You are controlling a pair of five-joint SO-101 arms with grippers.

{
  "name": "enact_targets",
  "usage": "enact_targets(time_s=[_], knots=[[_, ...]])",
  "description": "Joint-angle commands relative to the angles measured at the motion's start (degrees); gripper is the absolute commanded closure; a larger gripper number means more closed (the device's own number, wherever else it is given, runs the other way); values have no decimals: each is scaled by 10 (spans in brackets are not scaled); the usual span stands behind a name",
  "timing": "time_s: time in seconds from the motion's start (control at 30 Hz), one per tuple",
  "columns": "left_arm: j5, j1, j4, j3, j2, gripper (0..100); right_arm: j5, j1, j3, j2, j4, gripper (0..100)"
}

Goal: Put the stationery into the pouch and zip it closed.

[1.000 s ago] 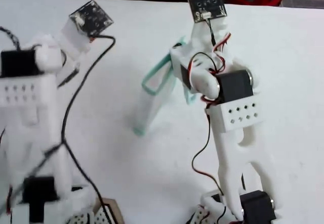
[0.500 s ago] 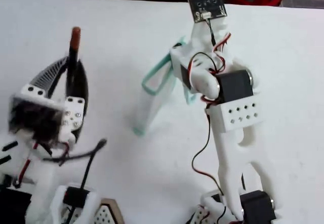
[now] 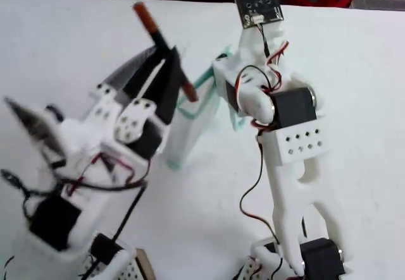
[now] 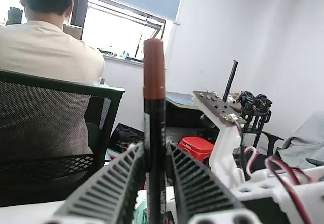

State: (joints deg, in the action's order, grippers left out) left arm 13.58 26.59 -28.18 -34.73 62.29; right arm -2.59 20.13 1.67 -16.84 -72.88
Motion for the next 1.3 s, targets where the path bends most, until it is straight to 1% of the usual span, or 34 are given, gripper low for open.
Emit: enact_targets(time_s=[0.0,0.1,0.23,0.3,0.4,0.53,0.67,0.8,0.87,0.93,1.13,1.23,1.27], knots=[[3,14,52,-1,-55,963,2,-5,-16,10,0,669],[2,11,90,-5,-87,969,2,-5,-16,10,0,669],[2,11,92,-11,-115,971,2,-5,-16,10,-1,669],[2,11,104,-38,-122,970,2,-5,-16,10,-1,669],[-1,0,149,-89,-124,970,2,-6,-16,10,-1,669],[-36,-25,209,-133,-123,972,2,-6,-16,10,0,669],[-36,-22,211,-156,-123,972,2,-6,-16,10,1,669],[-37,-27,209,-160,-123,972,2,-28,-16,10,2,669],[-38,-26,191,-158,-123,972,2,-38,-15,10,8,669],[-39,-23,179,-157,-123,972,2,-42,-15,10,11,669],[-40,-27,178,-159,-123,972,2,-37,-15,10,11,669],[-40,-27,177,-160,-122,957,3,-37,-15,10,11,669],[-39,-27,171,-158,-119,928,3,-36,-15,10,11,669]])
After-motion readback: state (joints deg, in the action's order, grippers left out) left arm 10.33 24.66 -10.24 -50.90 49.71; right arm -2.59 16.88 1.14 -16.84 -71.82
